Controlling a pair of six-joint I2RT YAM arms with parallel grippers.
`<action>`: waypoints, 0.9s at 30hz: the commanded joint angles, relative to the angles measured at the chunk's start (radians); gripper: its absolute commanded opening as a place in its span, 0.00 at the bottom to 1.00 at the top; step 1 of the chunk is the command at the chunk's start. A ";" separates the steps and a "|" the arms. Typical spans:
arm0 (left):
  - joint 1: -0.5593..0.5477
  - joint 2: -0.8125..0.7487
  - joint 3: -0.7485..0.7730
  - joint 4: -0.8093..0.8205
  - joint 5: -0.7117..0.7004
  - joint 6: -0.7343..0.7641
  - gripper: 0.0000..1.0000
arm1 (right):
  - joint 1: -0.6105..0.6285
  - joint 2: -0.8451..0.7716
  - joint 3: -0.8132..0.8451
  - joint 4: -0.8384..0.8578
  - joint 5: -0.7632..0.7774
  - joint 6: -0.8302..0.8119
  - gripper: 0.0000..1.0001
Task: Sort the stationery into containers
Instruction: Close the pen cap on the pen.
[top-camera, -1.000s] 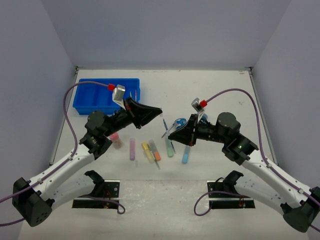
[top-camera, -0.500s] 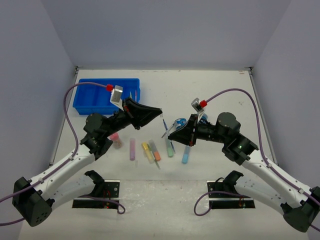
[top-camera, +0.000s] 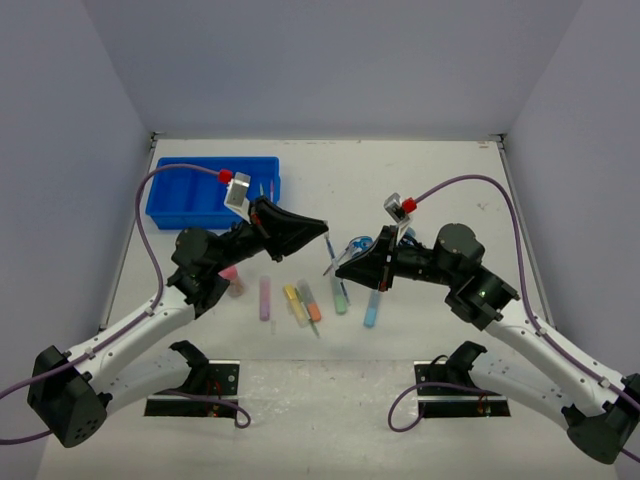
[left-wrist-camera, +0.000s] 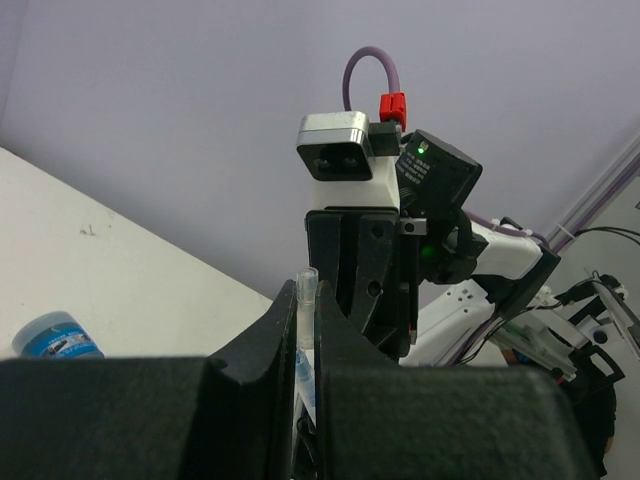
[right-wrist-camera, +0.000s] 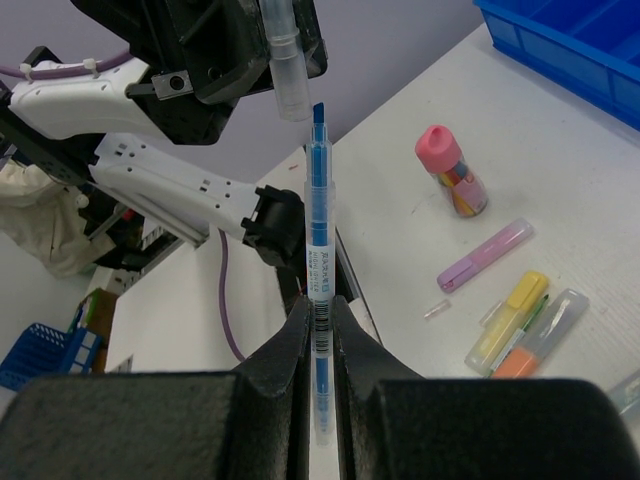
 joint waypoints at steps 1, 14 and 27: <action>0.009 -0.009 -0.003 0.043 0.019 0.010 0.00 | 0.011 -0.018 0.053 0.035 -0.015 0.002 0.00; 0.009 -0.006 0.016 0.030 0.001 0.030 0.00 | 0.029 -0.023 0.063 0.023 -0.015 -0.007 0.00; 0.009 -0.024 0.036 0.008 -0.041 0.046 0.00 | 0.033 -0.008 0.059 0.016 -0.013 -0.011 0.00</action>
